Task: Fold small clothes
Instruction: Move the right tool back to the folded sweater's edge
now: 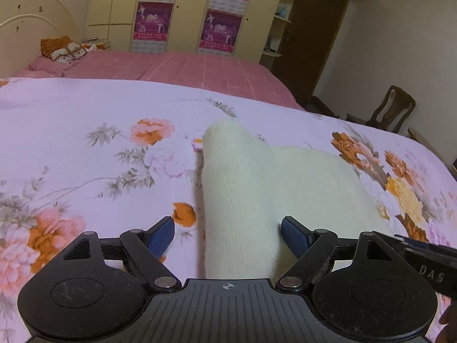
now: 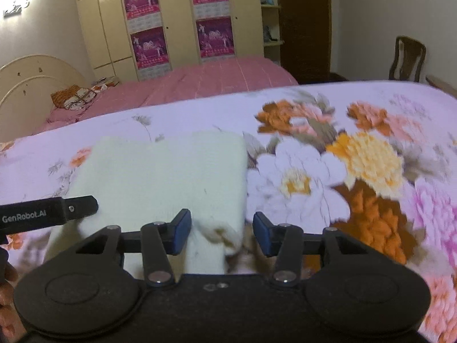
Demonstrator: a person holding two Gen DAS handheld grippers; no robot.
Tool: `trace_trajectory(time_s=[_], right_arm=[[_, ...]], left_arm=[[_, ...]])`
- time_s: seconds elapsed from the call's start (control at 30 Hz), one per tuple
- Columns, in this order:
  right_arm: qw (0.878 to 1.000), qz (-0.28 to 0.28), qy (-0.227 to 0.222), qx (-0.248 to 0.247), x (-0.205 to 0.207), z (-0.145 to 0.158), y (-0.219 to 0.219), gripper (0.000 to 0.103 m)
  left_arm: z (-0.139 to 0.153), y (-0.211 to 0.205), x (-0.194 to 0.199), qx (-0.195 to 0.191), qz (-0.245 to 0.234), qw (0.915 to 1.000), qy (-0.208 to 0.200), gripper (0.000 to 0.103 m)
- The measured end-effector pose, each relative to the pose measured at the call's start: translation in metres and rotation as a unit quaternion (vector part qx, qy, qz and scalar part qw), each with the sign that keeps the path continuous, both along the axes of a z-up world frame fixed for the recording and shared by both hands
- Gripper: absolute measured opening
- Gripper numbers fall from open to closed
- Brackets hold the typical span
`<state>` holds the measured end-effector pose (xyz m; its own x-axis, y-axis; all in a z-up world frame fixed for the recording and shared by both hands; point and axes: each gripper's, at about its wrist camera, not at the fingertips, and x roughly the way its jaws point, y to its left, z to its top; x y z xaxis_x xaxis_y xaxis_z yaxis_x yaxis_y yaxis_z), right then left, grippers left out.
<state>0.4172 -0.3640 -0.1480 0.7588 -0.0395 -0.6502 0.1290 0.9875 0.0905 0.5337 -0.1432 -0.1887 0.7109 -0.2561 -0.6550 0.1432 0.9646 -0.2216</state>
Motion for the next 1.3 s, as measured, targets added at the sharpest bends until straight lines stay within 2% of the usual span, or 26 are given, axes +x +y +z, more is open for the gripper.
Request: trace_trajectory(time_s=[0.23, 0.37, 0.47, 0.6, 0.67, 0.8, 0.87, 1.0, 1.1, 1.23, 1.3], right_arm=[[1.0, -0.001, -0.012, -0.007, -0.032, 0.021, 0.009, 0.046], [1.0, -0.006, 0.004, -0.006, -0.058, 0.015, 0.015, 0.044], [1.0, -0.008, 0.02, -0.006, -0.077, 0.007, 0.02, 0.041], [0.998, -0.011, 0.05, -0.036, -0.094, -0.011, 0.027, 0.039], [0.998, -0.027, 0.05, -0.025, -0.104, -0.012, 0.023, 0.039], [0.997, -0.03, 0.066, -0.037, -0.11, -0.009, 0.025, 0.039], [0.997, -0.037, 0.07, -0.026, -0.111, -0.004, 0.023, 0.039], [0.998, -0.03, 0.05, 0.0, -0.116, 0.012, 0.019, 0.044], [0.999, -0.016, 0.045, 0.011, -0.105, 0.019, 0.013, 0.047], [0.998, -0.015, 0.035, 0.042, -0.084, 0.028, -0.001, 0.058], [0.998, -0.008, 0.035, 0.047, -0.073, 0.03, -0.006, 0.059]], left_arm=[[0.005, 0.005, -0.033, 0.006, -0.021, 0.9996, 0.016, 0.082], [-0.012, 0.013, -0.063, 0.006, -0.03, 0.9987, 0.04, 0.082], [-0.016, 0.016, -0.088, 0.017, -0.039, 0.9988, 0.025, 0.081], [-0.014, 0.02, -0.11, 0.019, -0.053, 0.998, 0.029, 0.081], [-0.013, 0.023, -0.116, 0.022, -0.061, 0.9974, 0.03, 0.081], [-0.009, 0.029, -0.115, 0.015, -0.058, 0.9973, 0.043, 0.082], [-0.003, 0.032, -0.115, 0.006, -0.053, 0.9975, 0.046, 0.082], [0.007, 0.029, -0.108, 0.002, -0.042, 0.9984, 0.039, 0.082], [0.014, 0.024, -0.095, 0.006, -0.038, 0.9987, 0.033, 0.082], [0.022, 0.016, -0.072, 0.004, -0.022, 0.9993, 0.03, 0.082], [0.022, 0.012, -0.062, 0.0, -0.016, 0.9994, 0.031, 0.082]])
